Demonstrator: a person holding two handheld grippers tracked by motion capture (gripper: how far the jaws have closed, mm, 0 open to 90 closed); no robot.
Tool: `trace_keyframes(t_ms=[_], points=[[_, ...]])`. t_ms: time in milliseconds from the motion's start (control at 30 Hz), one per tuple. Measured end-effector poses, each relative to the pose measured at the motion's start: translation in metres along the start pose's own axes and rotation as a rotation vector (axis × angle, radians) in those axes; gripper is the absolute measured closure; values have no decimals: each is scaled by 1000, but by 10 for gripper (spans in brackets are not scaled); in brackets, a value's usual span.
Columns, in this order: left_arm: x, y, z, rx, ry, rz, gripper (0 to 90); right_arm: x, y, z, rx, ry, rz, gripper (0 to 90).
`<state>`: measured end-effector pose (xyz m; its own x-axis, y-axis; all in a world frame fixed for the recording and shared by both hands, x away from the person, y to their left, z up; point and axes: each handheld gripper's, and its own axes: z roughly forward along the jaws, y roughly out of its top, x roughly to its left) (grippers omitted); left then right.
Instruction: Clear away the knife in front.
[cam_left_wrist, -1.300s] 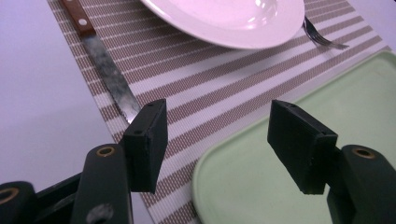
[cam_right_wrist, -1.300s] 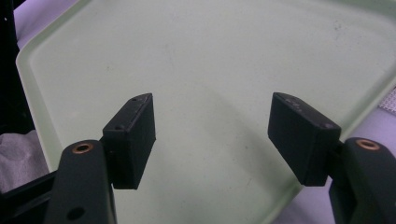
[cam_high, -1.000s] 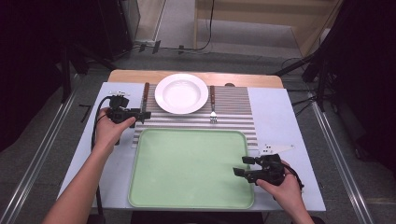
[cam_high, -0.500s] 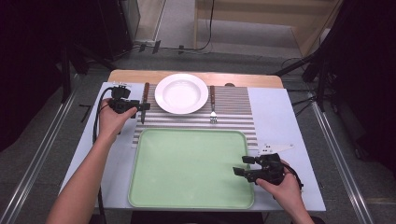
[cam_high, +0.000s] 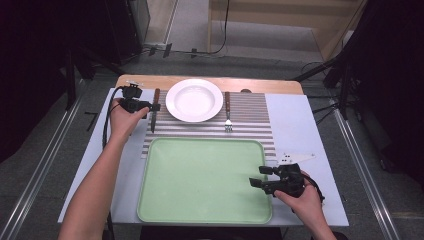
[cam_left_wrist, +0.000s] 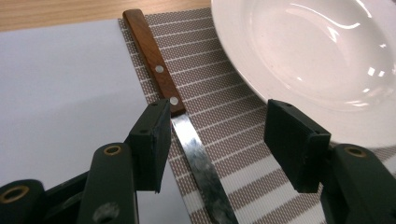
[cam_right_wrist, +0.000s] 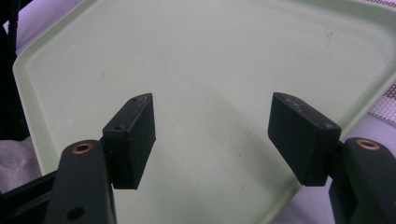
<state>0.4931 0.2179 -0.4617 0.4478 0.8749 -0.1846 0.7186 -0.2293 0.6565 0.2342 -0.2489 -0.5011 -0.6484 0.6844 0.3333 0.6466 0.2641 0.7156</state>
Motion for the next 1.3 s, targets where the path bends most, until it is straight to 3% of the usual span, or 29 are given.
trace_keyframes(t_ms=[133, 267, 600, 700, 867, 1000, 1300], points=[[3, 2, 8, -10, 6, -25, 440, 0, 2, -1, -11, 0, -2, 313], [2, 2, 17, -6, 52, -8, 473, 1, 2, -2, -18, -10, -10, 312], [8, -2, 35, -25, 121, -45, 566, 2, 3, -2, -17, -18, -19, 313], [7, -4, 39, -25, 133, -31, 608, 2, 3, -3, -19, -23, -17, 313], [2, -5, 43, -12, 191, 3, 658, 1, 3, -3, -19, -24, -15, 313], [-2, -9, 44, -38, 227, 4, 685, 1, 3, -2, -13, -31, -17, 313], [-5, -11, 46, -63, 264, -45, 770, 1, 3, -1, -5, -35, -19, 313]])
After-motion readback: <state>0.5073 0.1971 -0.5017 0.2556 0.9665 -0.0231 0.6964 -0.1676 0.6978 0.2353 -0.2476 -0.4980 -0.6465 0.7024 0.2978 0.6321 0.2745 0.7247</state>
